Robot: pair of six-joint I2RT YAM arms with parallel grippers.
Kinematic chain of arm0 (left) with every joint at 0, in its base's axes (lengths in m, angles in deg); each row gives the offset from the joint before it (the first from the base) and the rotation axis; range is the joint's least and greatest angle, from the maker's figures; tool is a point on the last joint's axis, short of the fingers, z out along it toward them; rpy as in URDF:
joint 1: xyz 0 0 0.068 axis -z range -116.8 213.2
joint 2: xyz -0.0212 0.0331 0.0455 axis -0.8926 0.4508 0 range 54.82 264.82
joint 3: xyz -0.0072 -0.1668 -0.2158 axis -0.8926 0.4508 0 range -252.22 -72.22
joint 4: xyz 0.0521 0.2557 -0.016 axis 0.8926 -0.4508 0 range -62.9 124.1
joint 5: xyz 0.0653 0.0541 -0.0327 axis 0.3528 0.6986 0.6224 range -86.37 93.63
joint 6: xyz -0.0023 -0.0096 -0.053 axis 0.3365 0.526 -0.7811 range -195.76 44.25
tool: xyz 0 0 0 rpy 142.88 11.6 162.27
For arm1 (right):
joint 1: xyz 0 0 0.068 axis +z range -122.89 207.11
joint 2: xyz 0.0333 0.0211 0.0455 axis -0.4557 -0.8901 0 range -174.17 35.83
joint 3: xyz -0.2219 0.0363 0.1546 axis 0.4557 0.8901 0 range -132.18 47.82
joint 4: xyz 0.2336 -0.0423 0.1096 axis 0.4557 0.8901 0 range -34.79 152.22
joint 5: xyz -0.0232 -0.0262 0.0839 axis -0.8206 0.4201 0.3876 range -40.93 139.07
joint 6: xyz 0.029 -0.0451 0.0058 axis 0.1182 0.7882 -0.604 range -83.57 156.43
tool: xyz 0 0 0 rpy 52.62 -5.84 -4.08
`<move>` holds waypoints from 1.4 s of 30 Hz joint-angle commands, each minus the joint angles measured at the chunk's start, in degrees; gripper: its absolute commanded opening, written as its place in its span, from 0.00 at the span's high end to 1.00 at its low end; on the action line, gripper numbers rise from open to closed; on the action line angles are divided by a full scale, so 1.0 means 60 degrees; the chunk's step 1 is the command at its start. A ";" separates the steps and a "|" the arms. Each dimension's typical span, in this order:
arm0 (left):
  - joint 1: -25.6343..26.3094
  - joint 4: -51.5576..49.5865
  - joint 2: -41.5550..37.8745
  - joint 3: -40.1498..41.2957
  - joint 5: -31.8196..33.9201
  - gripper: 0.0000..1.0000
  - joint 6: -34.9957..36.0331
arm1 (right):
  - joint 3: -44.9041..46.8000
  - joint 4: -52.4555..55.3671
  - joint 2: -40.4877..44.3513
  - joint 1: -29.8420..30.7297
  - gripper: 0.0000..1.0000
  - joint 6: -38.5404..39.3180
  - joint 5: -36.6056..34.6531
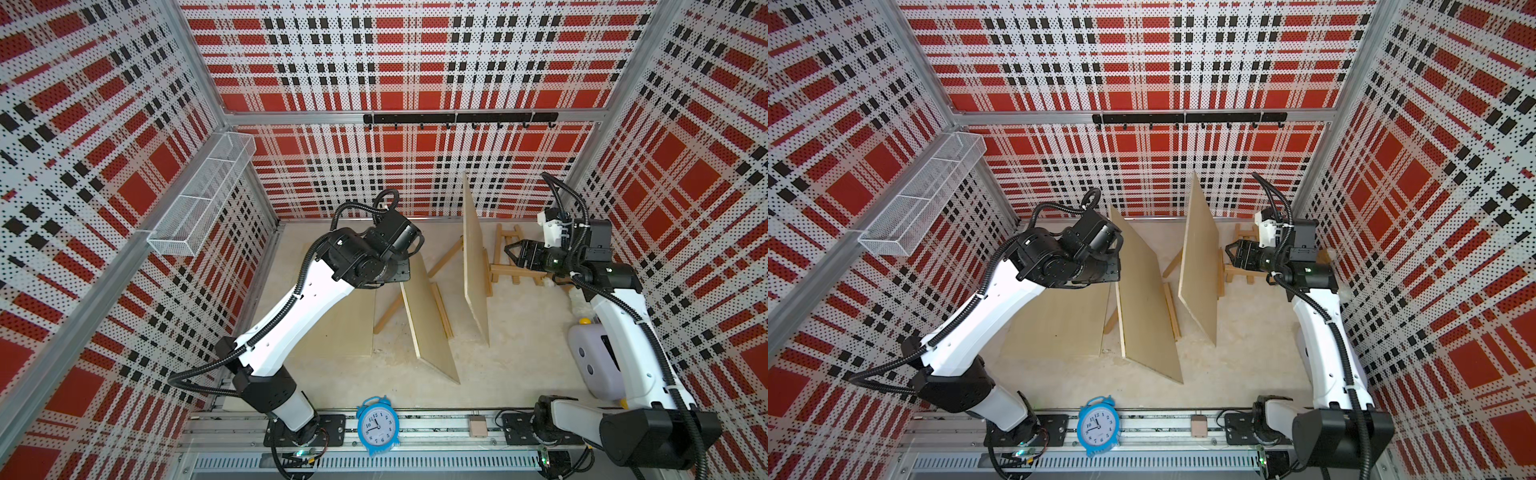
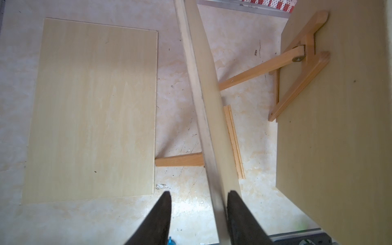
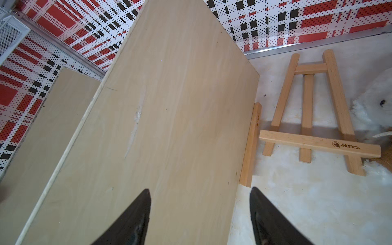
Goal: Disassemble the easel
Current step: Pick up the drawing board from the easel.
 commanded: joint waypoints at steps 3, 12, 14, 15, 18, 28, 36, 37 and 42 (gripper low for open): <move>-0.0220 0.0345 0.0366 -0.0222 -0.0491 0.58 0.0131 | 0.0278 -0.0657 0.0244 0.0031 0.26 -0.0212 0.0281; -0.0154 -0.0918 0.2045 -0.2134 -0.0519 0.62 0.0493 | 0.0537 -0.0834 0.0391 0.0015 0.26 -0.0291 0.0286; -0.0160 -0.1278 0.2302 -0.2590 -0.0413 0.62 0.0553 | 0.0575 -0.0859 0.0411 0.0024 0.26 -0.0293 0.0287; -0.0162 -0.1402 0.2377 -0.2727 -0.0387 0.62 0.0570 | 0.0599 -0.0863 0.0420 0.0022 0.26 -0.0300 0.0285; -0.0191 -0.1670 0.2460 -0.2924 -0.0311 0.65 0.0588 | 0.0657 -0.0877 0.0413 0.0011 0.26 -0.0285 0.0271; -0.0336 -0.1812 0.2269 -0.2636 -0.0305 0.73 0.0573 | 0.0714 -0.0958 0.0340 0.0023 0.26 -0.0313 0.0292; -0.0556 -0.1109 0.2060 -0.2472 -0.0842 0.96 0.0633 | 0.0960 -0.1110 0.0460 0.0022 0.26 -0.0492 0.0320; -0.0611 -0.0923 0.1944 -0.2374 -0.0936 0.97 0.0628 | 0.1011 -0.1152 0.0497 0.0024 0.26 -0.0533 0.0337; -0.0740 -0.0208 0.1476 -0.1999 -0.1045 1.00 0.0560 | 0.1231 -0.1309 0.0603 0.0021 0.26 -0.0659 0.0410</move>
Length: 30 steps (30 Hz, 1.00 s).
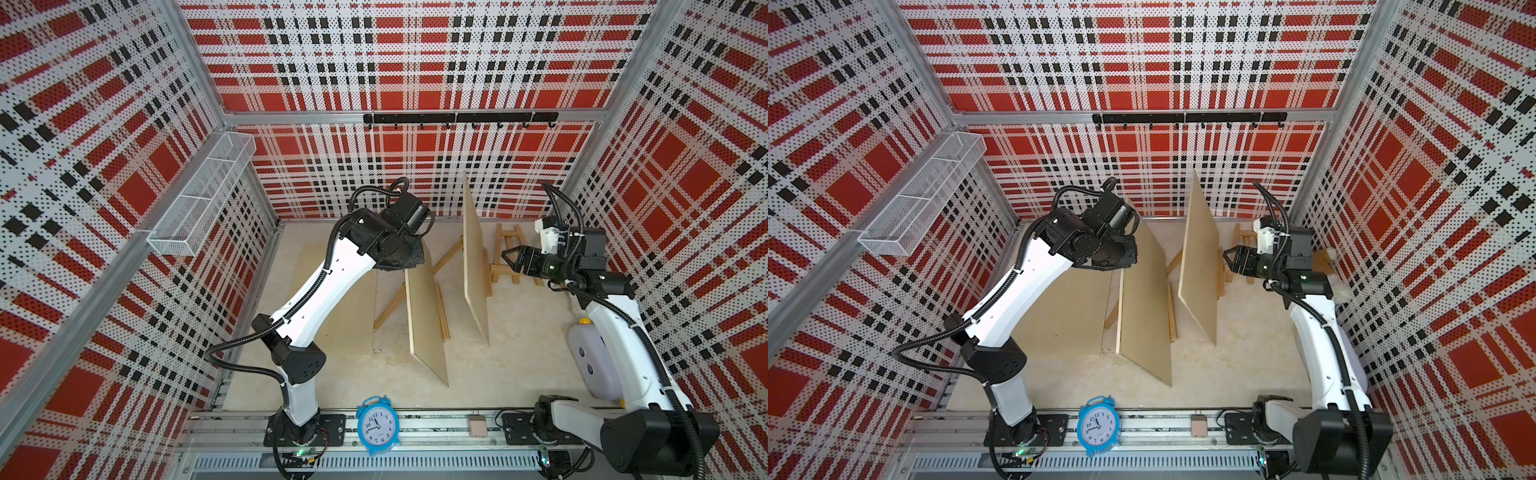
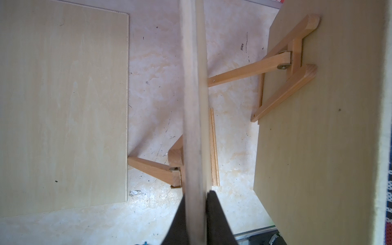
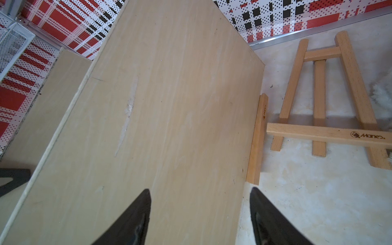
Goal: Disassemble the easel
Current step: Pick up the drawing board from the easel.
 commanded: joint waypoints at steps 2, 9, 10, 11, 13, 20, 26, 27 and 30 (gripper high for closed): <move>-0.0140 0.0389 -0.0685 0.0191 0.0390 1.00 0.0456 | 0.0186 -0.0532 0.0294 0.0022 0.26 -0.0174 0.0210; -0.0071 0.1149 -0.0929 -0.0083 0.0417 1.00 0.0524 | 0.0214 -0.0541 0.0480 0.0025 0.27 -0.0237 0.0307; -0.0072 0.1175 -0.0987 -0.0160 0.0462 1.00 0.0545 | 0.0223 -0.0499 0.0524 0.0026 0.27 -0.0230 0.0287; -0.0072 0.1177 -0.1058 -0.0245 0.0512 1.00 0.0573 | 0.0210 -0.0465 0.0555 0.0026 0.27 -0.0223 0.0284; -0.0046 0.1240 -0.1247 -0.0378 0.0625 1.00 0.0648 | 0.0255 -0.0417 0.0641 0.0025 0.27 -0.0203 0.0310; 0.0183 0.1644 -0.2184 -0.0532 0.0926 1.00 0.0884 | 0.0260 -0.0329 0.0748 0.0065 0.27 -0.0191 0.0298; 0.0641 0.1656 -0.2896 -0.0943 0.1434 1.00 0.1129 | 0.0173 -0.0288 0.0740 0.0243 0.28 -0.0179 0.0242; 0.0746 0.1680 -0.3012 -0.1045 0.1530 1.00 0.1189 | 0.0168 -0.0274 0.0722 0.0285 0.28 -0.0177 0.0230; 0.1023 0.1838 -0.3471 -0.1132 0.1673 1.00 0.1360 | 0.0131 -0.0243 0.0748 0.0424 0.28 -0.0179 0.0183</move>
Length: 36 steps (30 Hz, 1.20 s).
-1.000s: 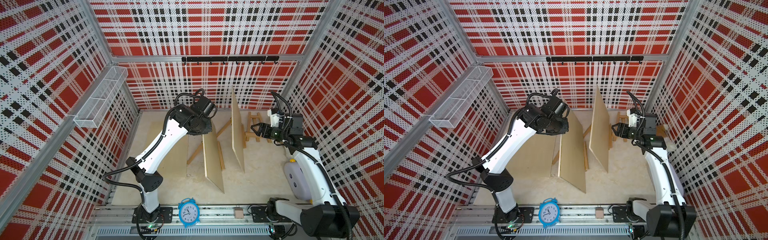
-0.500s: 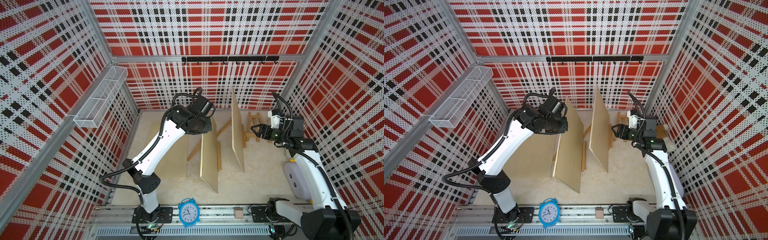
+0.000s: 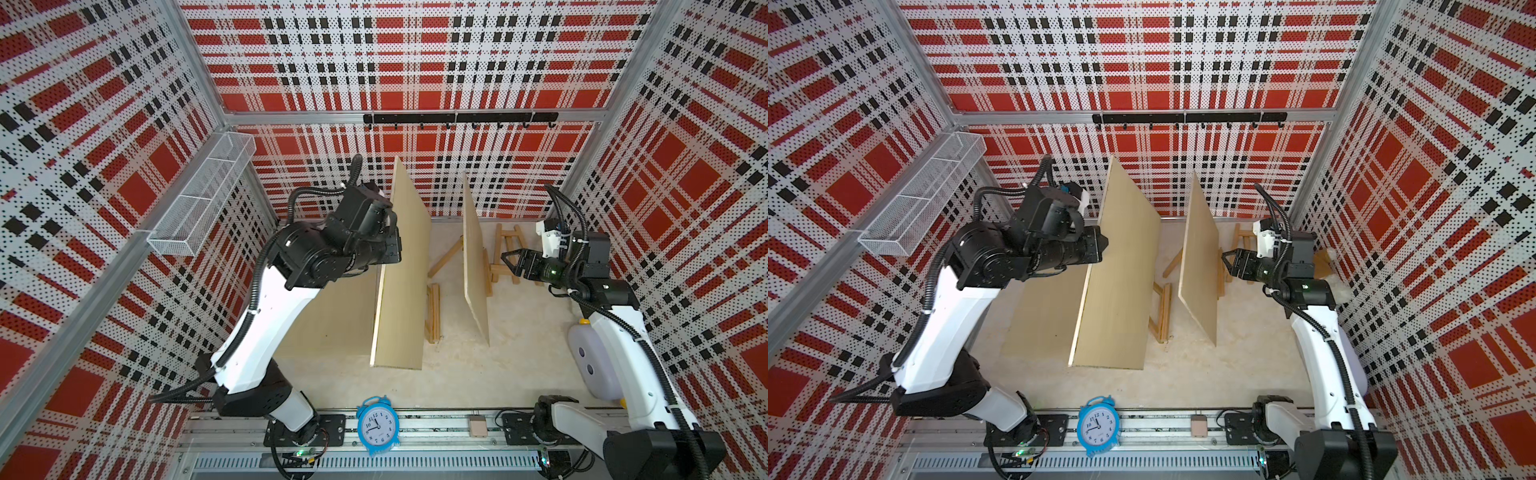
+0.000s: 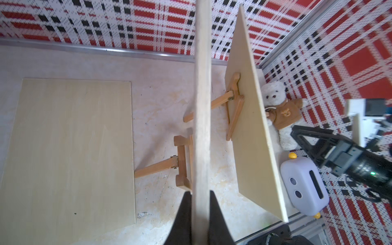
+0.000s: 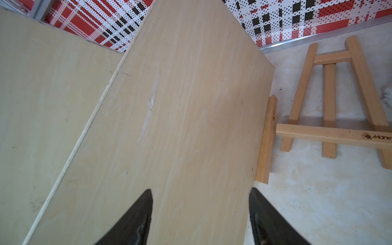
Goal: Disassemble the easel
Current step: Pick up the drawing board from the easel, then place the drawing board on the drawing board.
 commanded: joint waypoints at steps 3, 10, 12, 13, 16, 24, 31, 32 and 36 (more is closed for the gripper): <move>0.0560 0.1618 -0.1463 -0.0527 0.0970 1.00 0.0277 | -0.0089 -0.0102 0.0213 0.0237 0.29 0.0046 -0.0032; 0.1468 0.1812 -0.2906 -0.0109 0.2359 1.00 0.0570 | -0.0220 0.0125 0.0493 0.0430 0.29 0.0139 -0.0177; 0.1672 0.1802 -0.3184 -0.0061 0.2652 1.00 0.0653 | -0.0239 0.0187 0.0592 0.0430 0.29 0.0144 -0.0219; 0.1716 0.1814 -0.3315 -0.0040 0.2742 1.00 0.0679 | -0.0229 0.0195 0.0635 0.0431 0.29 0.0143 -0.0233; 0.1780 0.1828 -0.3645 -0.0042 0.3033 1.00 0.0831 | -0.0210 0.0247 0.0749 0.0475 0.30 0.0084 -0.0243; 0.1777 0.1855 -0.4404 0.0510 0.4457 1.00 0.1040 | -0.0301 0.0391 0.1050 0.0646 0.30 -0.0023 -0.0508; 0.1754 0.1759 -0.4444 0.2020 0.5749 1.00 0.0523 | -0.0718 0.0801 0.1052 0.0708 0.30 0.0069 -0.0624; 0.1708 0.1624 -0.4336 0.2127 0.5849 1.00 0.0410 | -0.0800 0.0873 0.1026 0.0730 0.30 0.0092 -0.0633; 0.0460 0.1569 -0.3849 0.2693 0.4614 1.00 0.0164 | -0.1105 0.0993 0.0927 0.0847 0.31 0.0139 -0.0650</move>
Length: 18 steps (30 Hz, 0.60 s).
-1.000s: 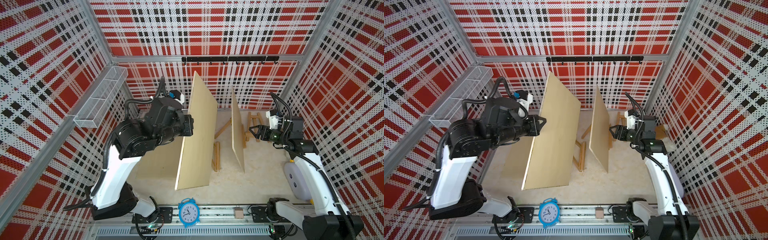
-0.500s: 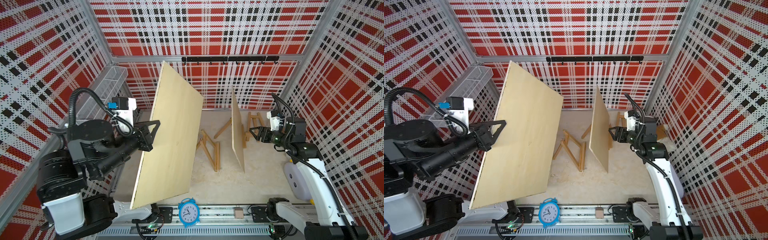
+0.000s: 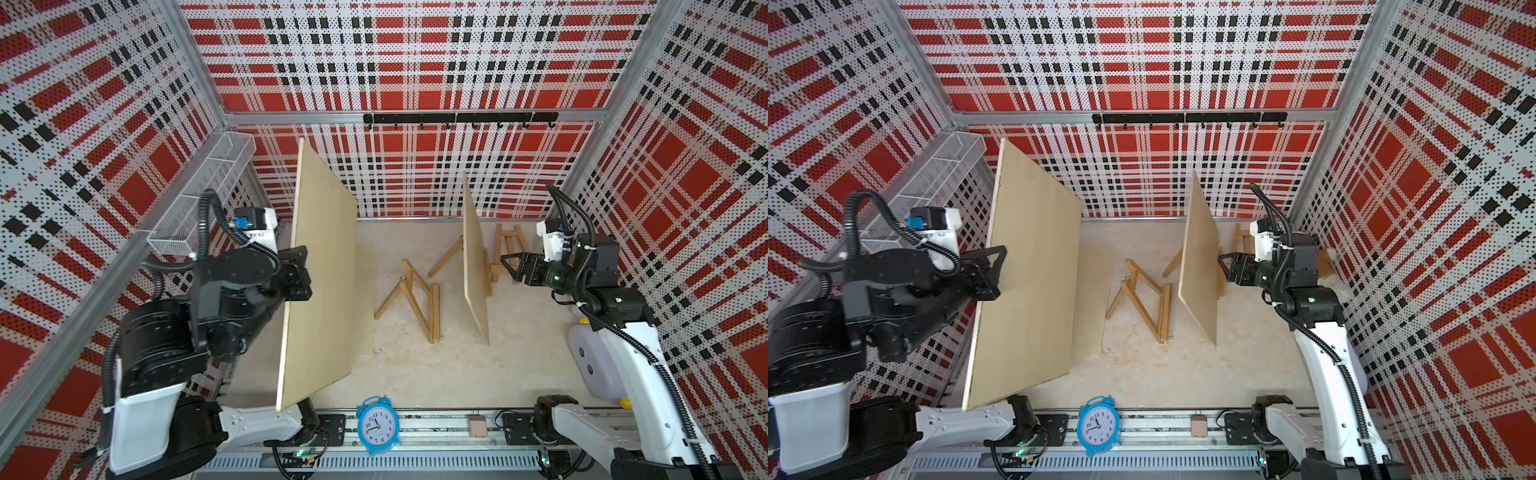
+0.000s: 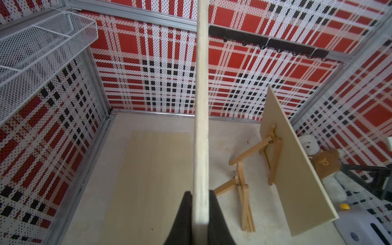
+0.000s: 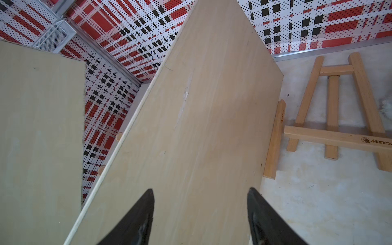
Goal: Disassemble the easel
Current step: Place the drawing board on the drawing board.
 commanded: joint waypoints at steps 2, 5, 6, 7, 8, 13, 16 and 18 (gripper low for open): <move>-0.1717 0.2208 0.0263 0.0883 -0.1574 1.00 -0.0589 | -0.0572 0.0082 -0.0046 0.0148 0.31 0.0135 -0.0107; -0.2867 0.2955 0.0470 0.1906 -0.2934 1.00 -0.0507 | -0.0704 0.0145 -0.0068 0.0206 0.32 0.0135 -0.0124; -0.3168 0.3065 0.0609 0.2088 -0.3201 1.00 -0.0449 | -0.0707 0.0156 -0.0057 0.0214 0.32 0.0135 -0.0127; -0.3434 0.3154 0.0739 0.2195 -0.3408 1.00 -0.0364 | -0.0708 0.0184 -0.0039 0.0228 0.32 0.0143 -0.0142; -0.3673 0.3201 0.0884 0.2263 -0.3608 1.00 -0.0275 | -0.0705 0.0221 -0.0011 0.0228 0.32 0.0150 -0.0180; -0.4832 0.3578 0.1425 0.2584 -0.4820 1.00 0.0335 | -0.0549 0.0274 0.0034 0.0228 0.31 0.0150 -0.0388; -0.5695 0.4089 0.1576 0.3062 -0.5998 1.00 0.0540 | -0.0487 0.0244 -0.0060 0.0228 0.31 0.0099 -0.0463; -0.6119 0.4306 0.1627 0.3334 -0.6500 1.00 0.0719 | -0.0511 0.0222 -0.0151 0.0241 0.32 0.0064 -0.0544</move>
